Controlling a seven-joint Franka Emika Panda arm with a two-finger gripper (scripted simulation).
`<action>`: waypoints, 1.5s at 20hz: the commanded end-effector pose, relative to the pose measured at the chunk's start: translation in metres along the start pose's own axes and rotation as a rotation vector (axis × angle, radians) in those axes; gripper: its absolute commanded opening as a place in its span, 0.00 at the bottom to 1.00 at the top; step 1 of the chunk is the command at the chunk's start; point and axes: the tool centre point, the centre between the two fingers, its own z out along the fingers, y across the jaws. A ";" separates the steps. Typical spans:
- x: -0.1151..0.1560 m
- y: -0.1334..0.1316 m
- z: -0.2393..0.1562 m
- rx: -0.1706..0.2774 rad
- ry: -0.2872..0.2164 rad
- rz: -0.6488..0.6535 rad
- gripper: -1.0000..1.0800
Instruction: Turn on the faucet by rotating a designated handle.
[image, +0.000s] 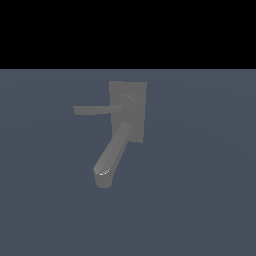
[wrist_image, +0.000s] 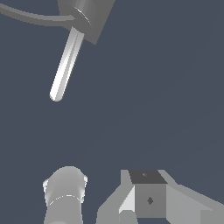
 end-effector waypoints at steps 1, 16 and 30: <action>0.007 0.006 0.008 -0.067 -0.027 -0.031 0.00; 0.055 0.032 0.045 -0.460 -0.166 -0.255 0.00; 0.112 0.034 0.065 -0.805 -0.253 -0.511 0.00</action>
